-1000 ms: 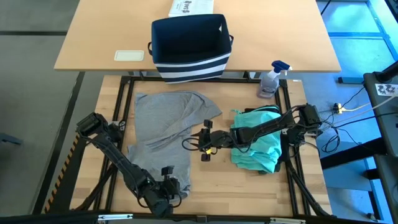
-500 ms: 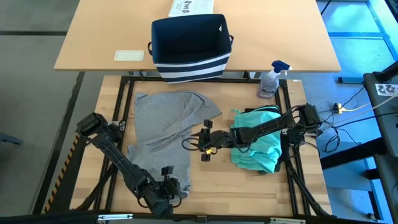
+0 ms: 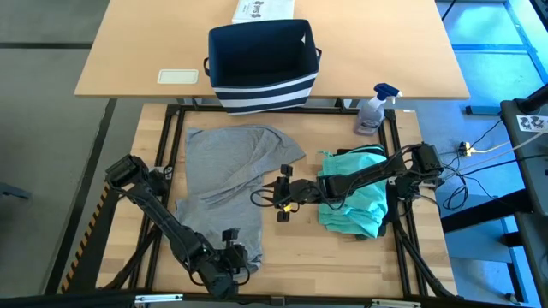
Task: Fold Laundry from Bin
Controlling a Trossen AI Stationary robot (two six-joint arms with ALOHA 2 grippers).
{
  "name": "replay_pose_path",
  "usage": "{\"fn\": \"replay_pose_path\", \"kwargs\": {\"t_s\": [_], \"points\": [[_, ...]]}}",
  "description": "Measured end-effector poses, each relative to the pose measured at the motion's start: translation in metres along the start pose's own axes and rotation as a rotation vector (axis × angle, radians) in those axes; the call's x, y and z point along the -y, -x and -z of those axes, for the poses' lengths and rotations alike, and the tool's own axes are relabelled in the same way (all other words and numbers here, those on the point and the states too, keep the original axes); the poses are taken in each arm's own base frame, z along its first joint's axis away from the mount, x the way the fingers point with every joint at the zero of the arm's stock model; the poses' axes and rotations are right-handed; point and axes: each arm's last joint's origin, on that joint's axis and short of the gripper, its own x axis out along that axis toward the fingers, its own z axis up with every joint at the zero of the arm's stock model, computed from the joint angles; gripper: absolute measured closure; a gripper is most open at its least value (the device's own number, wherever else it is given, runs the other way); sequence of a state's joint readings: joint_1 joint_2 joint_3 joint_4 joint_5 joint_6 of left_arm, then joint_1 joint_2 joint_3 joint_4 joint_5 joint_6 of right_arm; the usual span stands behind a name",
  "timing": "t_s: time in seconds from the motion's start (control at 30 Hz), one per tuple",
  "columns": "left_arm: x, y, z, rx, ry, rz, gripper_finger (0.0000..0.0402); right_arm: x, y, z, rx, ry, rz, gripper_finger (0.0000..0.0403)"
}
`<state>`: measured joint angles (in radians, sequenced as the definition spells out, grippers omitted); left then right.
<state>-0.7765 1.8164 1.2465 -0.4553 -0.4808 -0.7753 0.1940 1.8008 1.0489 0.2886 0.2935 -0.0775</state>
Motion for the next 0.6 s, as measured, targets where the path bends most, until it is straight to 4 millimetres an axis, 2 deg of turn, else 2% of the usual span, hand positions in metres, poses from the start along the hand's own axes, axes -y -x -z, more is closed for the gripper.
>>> {"fn": "replay_pose_path", "kwargs": {"t_s": [0.6], "points": [[0.0,0.0,0.0,0.002,-0.001,-0.003,0.039,-0.0014,0.0,0.0001,0.002,-0.004,-0.052,0.0243]]}}
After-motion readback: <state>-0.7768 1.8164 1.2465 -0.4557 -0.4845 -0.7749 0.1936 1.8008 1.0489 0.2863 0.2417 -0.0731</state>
